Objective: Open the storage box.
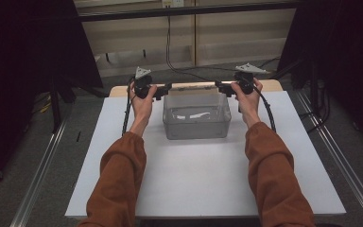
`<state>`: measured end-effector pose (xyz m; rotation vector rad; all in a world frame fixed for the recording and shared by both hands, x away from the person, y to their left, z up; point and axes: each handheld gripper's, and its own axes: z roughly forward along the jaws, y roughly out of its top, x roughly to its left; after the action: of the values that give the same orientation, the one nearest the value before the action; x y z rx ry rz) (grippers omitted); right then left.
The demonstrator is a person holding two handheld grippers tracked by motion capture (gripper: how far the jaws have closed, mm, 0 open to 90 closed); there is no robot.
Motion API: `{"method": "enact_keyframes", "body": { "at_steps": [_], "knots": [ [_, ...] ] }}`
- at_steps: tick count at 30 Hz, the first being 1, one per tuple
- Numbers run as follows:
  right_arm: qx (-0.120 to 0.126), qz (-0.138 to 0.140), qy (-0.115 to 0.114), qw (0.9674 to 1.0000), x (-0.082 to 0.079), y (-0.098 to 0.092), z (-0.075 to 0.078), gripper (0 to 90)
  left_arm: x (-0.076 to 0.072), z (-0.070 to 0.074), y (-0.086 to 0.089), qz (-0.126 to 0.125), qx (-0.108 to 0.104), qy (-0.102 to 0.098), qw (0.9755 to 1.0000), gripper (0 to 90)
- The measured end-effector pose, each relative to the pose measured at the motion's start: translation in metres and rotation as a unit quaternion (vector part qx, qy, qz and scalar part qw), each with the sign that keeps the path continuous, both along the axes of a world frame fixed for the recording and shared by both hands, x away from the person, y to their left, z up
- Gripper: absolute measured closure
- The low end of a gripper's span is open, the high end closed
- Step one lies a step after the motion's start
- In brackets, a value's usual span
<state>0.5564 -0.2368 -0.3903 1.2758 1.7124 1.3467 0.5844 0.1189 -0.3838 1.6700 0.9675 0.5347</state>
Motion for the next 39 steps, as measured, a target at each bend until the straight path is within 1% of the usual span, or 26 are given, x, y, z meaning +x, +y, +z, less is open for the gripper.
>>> {"method": "enact_keyframes", "body": {
  "at_steps": [1,2,6,8,9,10,11,12,14,16,17,19,20,22,24,26,27,28,30,32,33,35,36,37,38,39],
  "knots": [
    [-0.003,-0.001,-0.004,1.0000,-0.002,0.001,0.000,4.0,-0.002,-0.001,0.002,-0.004,-0.004,-0.005,1.0000,6.1],
    [-0.004,-0.001,-0.008,1.0000,-0.005,0.002,-0.001,4.1,-0.006,-0.002,0.003,0.002,-0.005,-0.014,0.9999,6.1],
    [-0.012,0.003,-0.018,0.9998,-0.015,0.004,-0.002,4.1,-0.015,-0.004,0.008,0.004,0.007,-0.033,0.9994,6.1],
    [-0.011,0.003,-0.023,0.9997,-0.020,0.003,-0.002,4.1,-0.021,-0.003,0.010,0.002,0.005,-0.041,0.9991,6.1],
    [-0.010,0.001,-0.026,0.9996,-0.022,0.003,-0.002,4.1,-0.025,-0.002,0.011,0.002,0.004,-0.048,0.9988,6.1],
    [-0.012,0.002,-0.027,0.9996,-0.025,0.003,-0.002,4.1,-0.029,-0.001,0.011,0.000,0.005,-0.057,0.9983,6.1],
    [-0.013,0.001,-0.029,0.9995,-0.027,0.002,-0.002,4.1,-0.034,0.001,0.012,-0.007,-0.001,-0.064,0.9979,6.0],
    [-0.009,0.000,-0.028,0.9996,-0.031,0.002,-0.002,4.0,-0.038,0.001,0.012,-0.011,-0.005,-0.065,0.9978,6.0],
    [-0.006,0.005,-0.033,0.9994,-0.036,0.003,-0.001,3.6,-0.045,0.002,0.011,-0.014,-0.001,-0.071,0.9974,5.6],
    [-0.016,0.001,-0.041,0.9990,-0.042,0.003,-0.002,3.5,-0.049,0.003,0.011,-0.018,0.000,-0.073,0.9971,5.3],
    [-0.017,0.000,-0.043,0.9989,-0.044,0.003,-0.002,3.4,-0.052,0.003,0.011,-0.018,-0.002,-0.070,0.9974,5.3],
    [-0.017,-0.001,-0.046,0.9988,-0.049,0.001,-0.002,3.4,-0.058,0.004,0.011,-0.023,0.002,-0.073,0.9971,5.1],
    [-0.020,-0.003,-0.048,0.9987,-0.052,0.000,-0.002,3.4,-0.062,0.004,0.011,-0.023,0.001,-0.070,0.9973,5.0],
    [-0.017,-0.001,-0.050,0.9986,-0.056,-0.001,-0.001,3.3,-0.067,0.005,0.011,-0.029,0.007,-0.073,0.9969,5.0],
    [-0.009,0.001,-0.051,0.9987,-0.062,-0.002,0.000,3.2,-0.074,0.006,0.010,-0.032,0.005,-0.075,0.9967,4.7],
    [-0.009,0.000,-0.053,0.9986,-0.066,-0.003,0.001,3.2,-0.079,0.006,0.011,-0.036,0.005,-0.074,0.9966,4.4],
    [-0.013,-0.001,-0.058,0.9982,-0.069,-0.004,0.001,3.2,-0.081,0.006,0.011,-0.037,0.004,-0.074,0.9966,4.1],
    [-0.012,-0.001,-0.059,0.9982,-0.071,-0.005,0.001,3.2,-0.083,0.007,0.011,-0.036,0.008,-0.072,0.9967,3.8],
    [-0.012,-0.003,-0.059,0.9982,-0.074,-0.006,0.000,3.1,-0.088,0.007,0.012,-0.032,0.004,-0.071,0.9970,3.5],
    [-0.008,-0.003,-0.060,0.9982,-0.079,-0.008,-0.002,3.1,-0.093,0.007,0.015,-0.040,0.001,-0.075,0.9964,2.8],
    [-0.012,-0.003,-0.061,0.9981,-0.082,-0.008,-0.002,3.1,-0.095,0.007,0.016,-0.041,0.000,-0.078,0.9961,2.3],
    [-0.013,-0.003,-0.061,0.9980,-0.086,-0.009,-0.003,3.0,-0.099,0.006,0.018,-0.041,-0.014,-0.075,0.9962,2.3],
    [-0.013,-0.005,-0.061,0.9980,-0.089,-0.009,-0.003,2.9,-0.101,0.006,0.019,-0.039,-0.011,-0.077,0.9962,2.3],
    [-0.011,-0.005,-0.060,0.9981,-0.091,-0.009,-0.003,3.0,-0.104,0.005,0.021,-0.038,-0.011,-0.078,0.9961,2.3],
    [-0.002,-0.002,-0.059,0.9983,-0.096,-0.009,-0.002,3.0,-0.107,0.005,0.021,-0.038,-0.020,-0.079,0.9959,2.4],
    [-0.001,-0.003,-0.060,0.9982,-0.098,-0.008,-0.002,2.9,-0.110,0.003,0.022,-0.040,-0.022,-0.077,0.9960,2.6]
  ]
}}
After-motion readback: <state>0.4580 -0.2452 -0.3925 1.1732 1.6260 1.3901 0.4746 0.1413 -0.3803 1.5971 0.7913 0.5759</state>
